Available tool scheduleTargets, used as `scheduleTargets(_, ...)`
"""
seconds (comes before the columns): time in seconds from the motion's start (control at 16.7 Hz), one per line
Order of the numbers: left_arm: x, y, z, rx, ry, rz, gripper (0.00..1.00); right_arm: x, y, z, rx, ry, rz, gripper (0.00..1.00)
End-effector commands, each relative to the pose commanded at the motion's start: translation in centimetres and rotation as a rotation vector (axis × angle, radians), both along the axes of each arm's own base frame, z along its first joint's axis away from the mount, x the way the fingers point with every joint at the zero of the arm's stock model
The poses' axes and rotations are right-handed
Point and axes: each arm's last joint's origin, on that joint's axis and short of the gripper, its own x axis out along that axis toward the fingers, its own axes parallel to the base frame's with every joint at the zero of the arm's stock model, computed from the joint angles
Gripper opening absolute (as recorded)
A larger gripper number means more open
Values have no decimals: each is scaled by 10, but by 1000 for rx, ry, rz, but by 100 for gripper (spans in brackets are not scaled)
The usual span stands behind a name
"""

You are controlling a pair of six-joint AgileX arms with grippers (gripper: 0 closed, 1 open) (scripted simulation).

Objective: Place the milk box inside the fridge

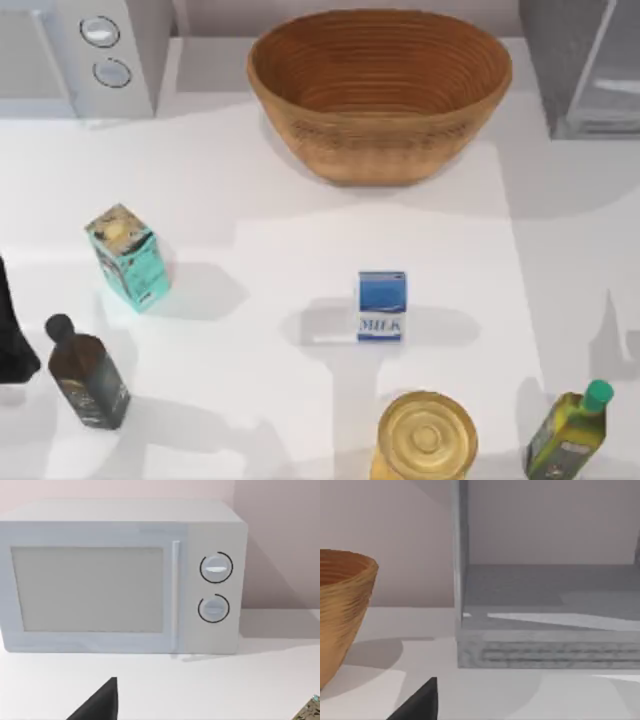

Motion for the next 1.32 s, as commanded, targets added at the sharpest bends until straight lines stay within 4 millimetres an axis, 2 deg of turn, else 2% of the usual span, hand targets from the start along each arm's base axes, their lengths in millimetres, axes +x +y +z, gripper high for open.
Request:
scheduleTargets(0.18,0,0,0,0,0,0,100,0,1,2,8,3,2,100)
scheduleTargets(0.42,0,0,0,0,0,0,100,5,10,23,94,61,21,100)
scheduleTargets(0.6,0,0,0,0,0,0,100,20,25,43,168,170,30,100)
scheduleTargets(0.72,0,0,0,0,0,0,100,37,43,53,194,275,30,100)
scheduleTargets(0.84,0,0,0,0,0,0,100,60,70,55,192,395,23,100)
scheduleTargets(0.96,0,0,0,0,0,0,100,81,106,47,161,509,11,100)
scheduleTargets(1.14,0,0,0,0,0,0,100,103,168,20,91,632,-7,100)
scheduleTargets(1.32,0,0,0,0,0,0,100,106,225,-10,40,681,-13,100)
